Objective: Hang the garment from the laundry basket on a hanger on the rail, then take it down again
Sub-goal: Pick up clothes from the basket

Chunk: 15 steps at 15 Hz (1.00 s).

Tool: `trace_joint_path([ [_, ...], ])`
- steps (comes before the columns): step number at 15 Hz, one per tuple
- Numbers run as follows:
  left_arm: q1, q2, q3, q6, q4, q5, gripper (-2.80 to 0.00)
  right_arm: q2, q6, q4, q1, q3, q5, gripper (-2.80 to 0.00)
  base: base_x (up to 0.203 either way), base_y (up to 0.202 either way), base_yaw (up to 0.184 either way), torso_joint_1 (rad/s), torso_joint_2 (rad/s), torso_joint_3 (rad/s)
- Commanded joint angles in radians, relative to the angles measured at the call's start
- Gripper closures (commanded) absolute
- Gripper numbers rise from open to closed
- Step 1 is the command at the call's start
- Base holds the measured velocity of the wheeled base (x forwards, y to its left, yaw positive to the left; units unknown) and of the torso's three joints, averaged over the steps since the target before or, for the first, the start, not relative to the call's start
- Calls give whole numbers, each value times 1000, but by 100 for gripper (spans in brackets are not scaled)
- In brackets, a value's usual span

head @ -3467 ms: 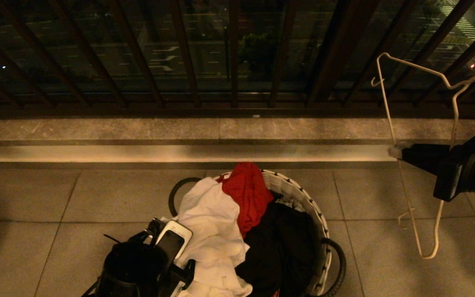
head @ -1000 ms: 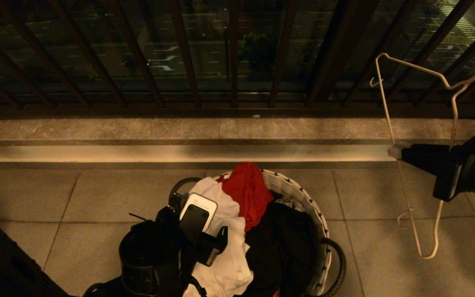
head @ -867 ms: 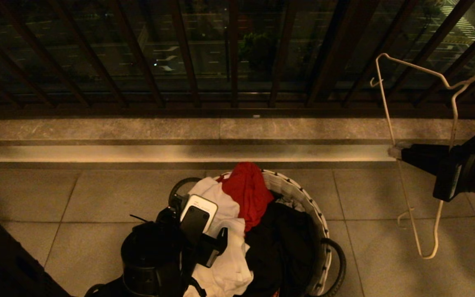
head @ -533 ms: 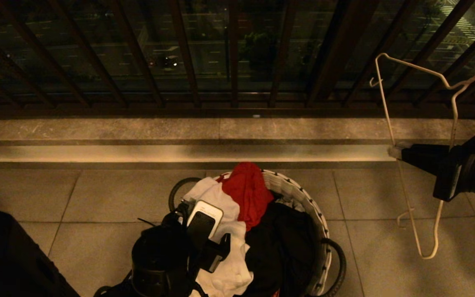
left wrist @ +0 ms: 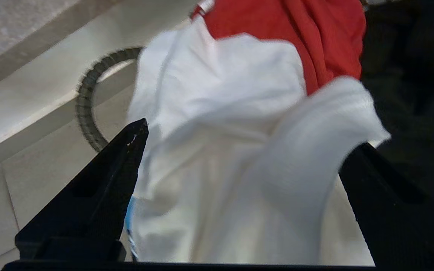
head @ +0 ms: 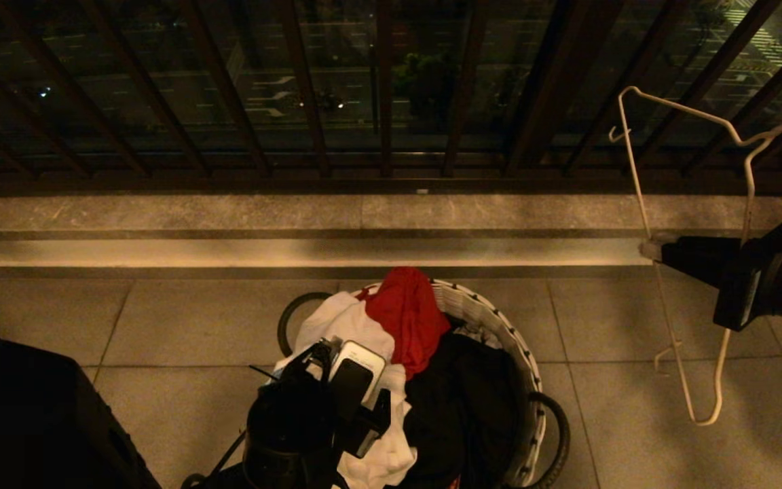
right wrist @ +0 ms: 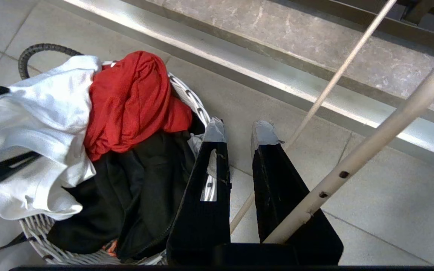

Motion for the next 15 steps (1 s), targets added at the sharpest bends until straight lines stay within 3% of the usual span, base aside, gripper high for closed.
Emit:
trace_joint_path([
  [1,0,26,-12,3,-8,0,-280,0,-1,-3,0,0,1,0,0,0,0,0,0,0],
  [13,5,27,-74,17,-8,-23,-280,2,-1,-3,0,0,1,0,0,0,0,0,0,0],
  [14,5,26,-74,17,-9,-23,0,0,-1,-3,0,0,1,0,0,0,0,0,0,0],
  [15,5,27,-74,17,-8,-23,0,0,-1,-2,0,0,1,0,0,0,0,0,0,0],
])
